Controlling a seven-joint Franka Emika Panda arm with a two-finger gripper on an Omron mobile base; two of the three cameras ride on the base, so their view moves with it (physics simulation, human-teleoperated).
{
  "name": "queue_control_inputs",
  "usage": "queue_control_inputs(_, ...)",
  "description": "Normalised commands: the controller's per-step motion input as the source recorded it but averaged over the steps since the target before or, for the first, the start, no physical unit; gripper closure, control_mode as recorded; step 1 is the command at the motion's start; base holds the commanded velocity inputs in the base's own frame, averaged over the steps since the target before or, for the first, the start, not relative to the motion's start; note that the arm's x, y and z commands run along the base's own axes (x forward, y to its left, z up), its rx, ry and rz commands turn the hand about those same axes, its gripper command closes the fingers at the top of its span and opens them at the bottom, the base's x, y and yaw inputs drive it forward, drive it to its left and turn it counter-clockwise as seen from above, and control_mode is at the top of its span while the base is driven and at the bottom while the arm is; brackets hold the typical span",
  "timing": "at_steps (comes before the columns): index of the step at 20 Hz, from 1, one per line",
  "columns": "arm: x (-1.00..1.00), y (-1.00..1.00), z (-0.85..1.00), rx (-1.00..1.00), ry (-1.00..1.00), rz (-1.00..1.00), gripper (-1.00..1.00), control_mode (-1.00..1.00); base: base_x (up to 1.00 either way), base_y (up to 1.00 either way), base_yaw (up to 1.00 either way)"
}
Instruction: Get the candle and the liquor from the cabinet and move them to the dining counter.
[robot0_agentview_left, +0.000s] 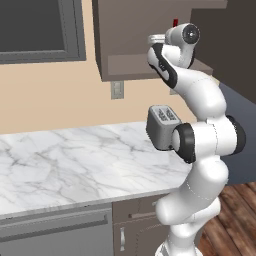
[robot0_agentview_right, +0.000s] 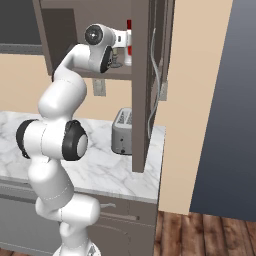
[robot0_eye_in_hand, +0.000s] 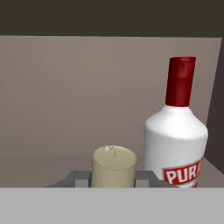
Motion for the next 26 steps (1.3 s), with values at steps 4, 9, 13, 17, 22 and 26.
queue_control_inputs(4, 0.00, 0.00, 0.00, 0.00, 0.00, 0.00, 1.00, -1.00, 0.00, 0.00, 0.00)
queue_control_inputs(9, 0.00, 0.00, 0.00, 0.00, 0.00, 0.00, 1.00, -1.00, 0.00, 0.00, 0.00)
queue_control_inputs(13, 0.00, 0.00, 0.00, 0.00, 0.00, 0.00, 1.00, -1.00, 0.00, 0.00, 0.00)
queue_control_inputs(17, 0.00, 0.00, 0.00, 0.00, 0.00, 0.00, 1.00, -1.00, 0.00, 0.00, 0.00)
queue_control_inputs(22, 0.00, 0.00, 0.00, 0.00, 0.00, 0.00, 1.00, -1.00, 0.00, 0.00, 0.00)
queue_control_inputs(26, -0.08, 0.00, 0.00, 0.00, 0.00, 0.00, 1.00, -1.00, 0.00, 0.00, 0.00)
